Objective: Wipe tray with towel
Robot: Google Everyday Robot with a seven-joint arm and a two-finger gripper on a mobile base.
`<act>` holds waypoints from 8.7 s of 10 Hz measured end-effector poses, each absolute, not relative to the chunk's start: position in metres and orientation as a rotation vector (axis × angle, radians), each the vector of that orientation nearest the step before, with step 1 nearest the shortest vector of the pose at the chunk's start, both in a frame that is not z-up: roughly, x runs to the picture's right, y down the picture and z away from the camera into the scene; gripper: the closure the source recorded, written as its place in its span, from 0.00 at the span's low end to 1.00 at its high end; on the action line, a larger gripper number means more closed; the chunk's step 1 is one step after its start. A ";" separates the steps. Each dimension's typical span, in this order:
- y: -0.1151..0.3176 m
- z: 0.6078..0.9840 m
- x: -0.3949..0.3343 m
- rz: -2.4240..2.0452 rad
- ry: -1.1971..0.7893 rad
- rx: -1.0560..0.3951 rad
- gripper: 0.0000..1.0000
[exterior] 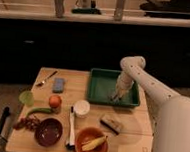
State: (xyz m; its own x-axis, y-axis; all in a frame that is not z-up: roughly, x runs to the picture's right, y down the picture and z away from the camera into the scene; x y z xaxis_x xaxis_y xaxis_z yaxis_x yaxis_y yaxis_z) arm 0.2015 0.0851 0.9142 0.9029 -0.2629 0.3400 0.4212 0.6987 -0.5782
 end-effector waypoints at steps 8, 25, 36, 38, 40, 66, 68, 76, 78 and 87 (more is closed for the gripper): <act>0.054 0.939 0.138 -0.448 -0.296 -0.671 1.00; 0.041 0.949 0.181 -0.398 -0.245 -0.660 1.00; 0.087 0.912 0.179 -0.495 -0.327 -0.693 1.00; 0.088 0.917 0.213 -0.428 -0.280 -0.705 1.00; 0.078 0.927 0.231 -0.375 -0.246 -0.706 1.00; 0.061 0.917 0.145 -0.495 -0.326 -0.765 1.00; 0.061 0.917 0.145 -0.495 -0.326 -0.765 1.00; 0.061 0.917 0.145 -0.496 -0.326 -0.764 1.00; 0.061 0.917 0.145 -0.495 -0.326 -0.764 1.00; 0.061 0.917 0.145 -0.496 -0.326 -0.764 1.00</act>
State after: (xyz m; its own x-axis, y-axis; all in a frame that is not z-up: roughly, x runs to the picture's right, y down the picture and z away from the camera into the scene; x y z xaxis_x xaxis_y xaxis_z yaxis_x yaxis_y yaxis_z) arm 0.1454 0.0609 0.9171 0.8373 -0.3066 0.4526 0.5370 0.6164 -0.5759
